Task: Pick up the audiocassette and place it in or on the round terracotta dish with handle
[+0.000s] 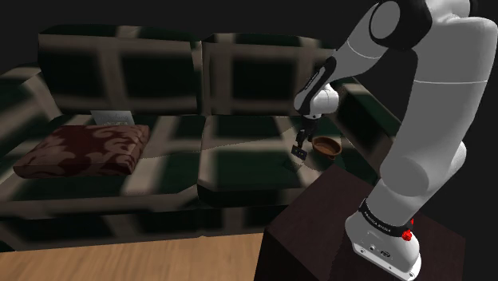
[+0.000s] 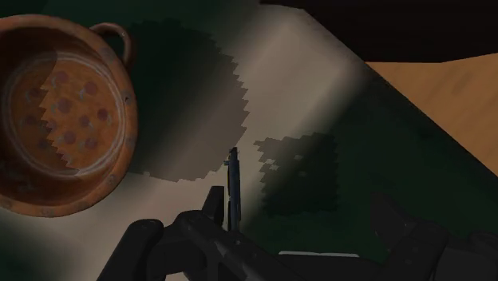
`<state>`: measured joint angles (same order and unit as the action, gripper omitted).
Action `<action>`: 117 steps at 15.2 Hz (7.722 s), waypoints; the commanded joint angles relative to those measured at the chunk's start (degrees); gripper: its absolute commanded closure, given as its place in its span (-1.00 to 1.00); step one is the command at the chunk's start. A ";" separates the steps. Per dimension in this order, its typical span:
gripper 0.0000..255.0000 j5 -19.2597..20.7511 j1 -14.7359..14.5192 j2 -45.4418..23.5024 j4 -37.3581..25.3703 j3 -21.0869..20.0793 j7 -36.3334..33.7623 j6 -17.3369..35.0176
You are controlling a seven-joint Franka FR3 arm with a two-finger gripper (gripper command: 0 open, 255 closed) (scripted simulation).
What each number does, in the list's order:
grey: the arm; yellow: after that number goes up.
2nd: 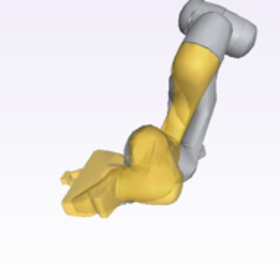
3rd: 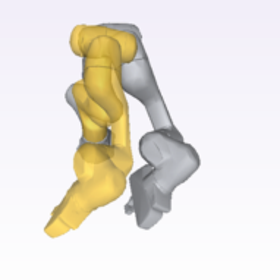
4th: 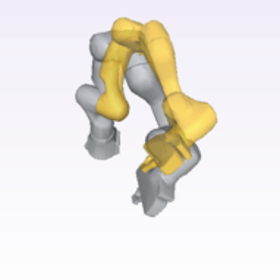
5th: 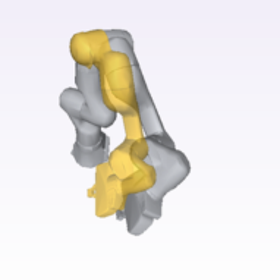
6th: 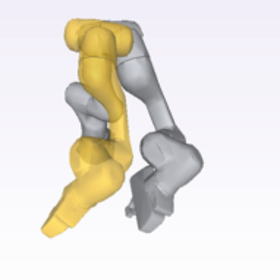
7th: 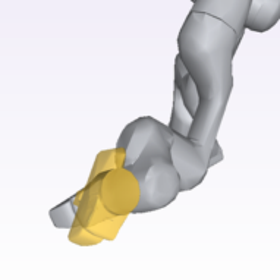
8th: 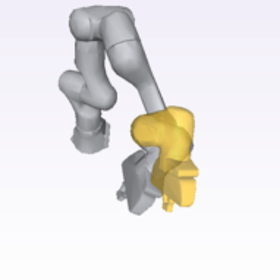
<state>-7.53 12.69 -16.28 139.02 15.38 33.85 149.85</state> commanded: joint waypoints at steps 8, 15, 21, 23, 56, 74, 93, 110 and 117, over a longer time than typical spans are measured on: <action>-1.00 -6.91 6.94 -15.92 -11.75 -4.82 8.40 5.00; -1.00 -8.17 8.12 -20.15 -13.02 -6.35 9.36 8.02; -1.00 -8.17 8.12 -20.14 -13.02 -6.35 9.36 8.01; 1.00 -8.17 8.12 -20.14 -13.02 -6.35 9.36 8.01; -1.00 -13.50 14.42 -11.37 -3.63 -10.15 18.56 11.66; -1.00 -22.01 35.53 -25.42 -28.86 -21.46 30.74 -23.24; 1.00 -23.11 34.79 -27.80 -28.16 -22.30 31.39 -19.94; -1.00 -14.61 5.76 -20.89 -5.84 -9.22 7.62 19.60; -1.00 -14.61 5.75 -20.88 -5.83 -9.21 7.62 19.59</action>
<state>-22.14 18.44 -37.16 133.19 6.16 41.47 169.44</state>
